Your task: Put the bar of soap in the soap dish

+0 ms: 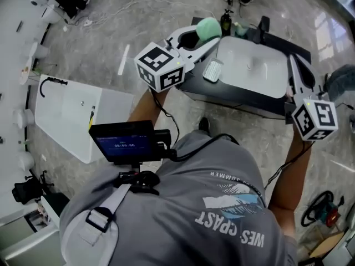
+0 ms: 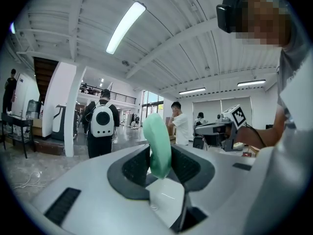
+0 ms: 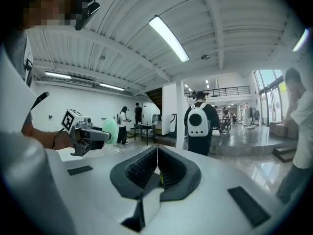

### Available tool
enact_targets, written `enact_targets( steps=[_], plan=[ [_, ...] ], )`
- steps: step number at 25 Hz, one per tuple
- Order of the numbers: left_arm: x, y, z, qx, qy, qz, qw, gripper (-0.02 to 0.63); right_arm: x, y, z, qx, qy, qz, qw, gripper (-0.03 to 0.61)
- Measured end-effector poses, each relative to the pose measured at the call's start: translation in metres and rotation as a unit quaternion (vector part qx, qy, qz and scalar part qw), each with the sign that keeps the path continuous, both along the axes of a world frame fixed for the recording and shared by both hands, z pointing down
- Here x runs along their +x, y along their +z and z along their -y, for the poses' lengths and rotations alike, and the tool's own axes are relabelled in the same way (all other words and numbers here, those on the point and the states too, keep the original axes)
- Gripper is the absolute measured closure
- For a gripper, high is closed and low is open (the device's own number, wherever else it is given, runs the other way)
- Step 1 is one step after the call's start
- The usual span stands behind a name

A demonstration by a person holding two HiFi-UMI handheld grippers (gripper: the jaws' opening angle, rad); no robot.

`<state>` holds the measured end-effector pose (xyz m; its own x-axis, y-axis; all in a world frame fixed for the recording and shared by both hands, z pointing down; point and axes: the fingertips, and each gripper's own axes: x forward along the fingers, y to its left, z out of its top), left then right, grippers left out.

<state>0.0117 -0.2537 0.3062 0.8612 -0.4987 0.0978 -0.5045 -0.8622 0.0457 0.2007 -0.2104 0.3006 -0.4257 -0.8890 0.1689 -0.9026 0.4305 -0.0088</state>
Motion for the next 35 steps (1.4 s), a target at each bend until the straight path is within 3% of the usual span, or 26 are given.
enact_targets(
  steps=[11, 19, 35],
  plan=[
    [-0.017, 0.043, 0.031, -0.011, 0.032, 0.017, 0.9993, 0.479, -0.029, 0.038, 0.038, -0.021, 0.025, -0.010, 0.999, 0.572],
    [-0.016, 0.066, 0.047, -0.012, 0.027, 0.041, 0.9987, 0.479, -0.031, 0.058, 0.056, -0.034, 0.022, -0.010, 0.999, 0.572],
    [-0.015, 0.131, 0.051, -0.029, 0.012, 0.157, 0.9872, 0.482, -0.048, 0.086, 0.078, -0.073, -0.011, -0.010, 0.997, 0.572]
  ],
)
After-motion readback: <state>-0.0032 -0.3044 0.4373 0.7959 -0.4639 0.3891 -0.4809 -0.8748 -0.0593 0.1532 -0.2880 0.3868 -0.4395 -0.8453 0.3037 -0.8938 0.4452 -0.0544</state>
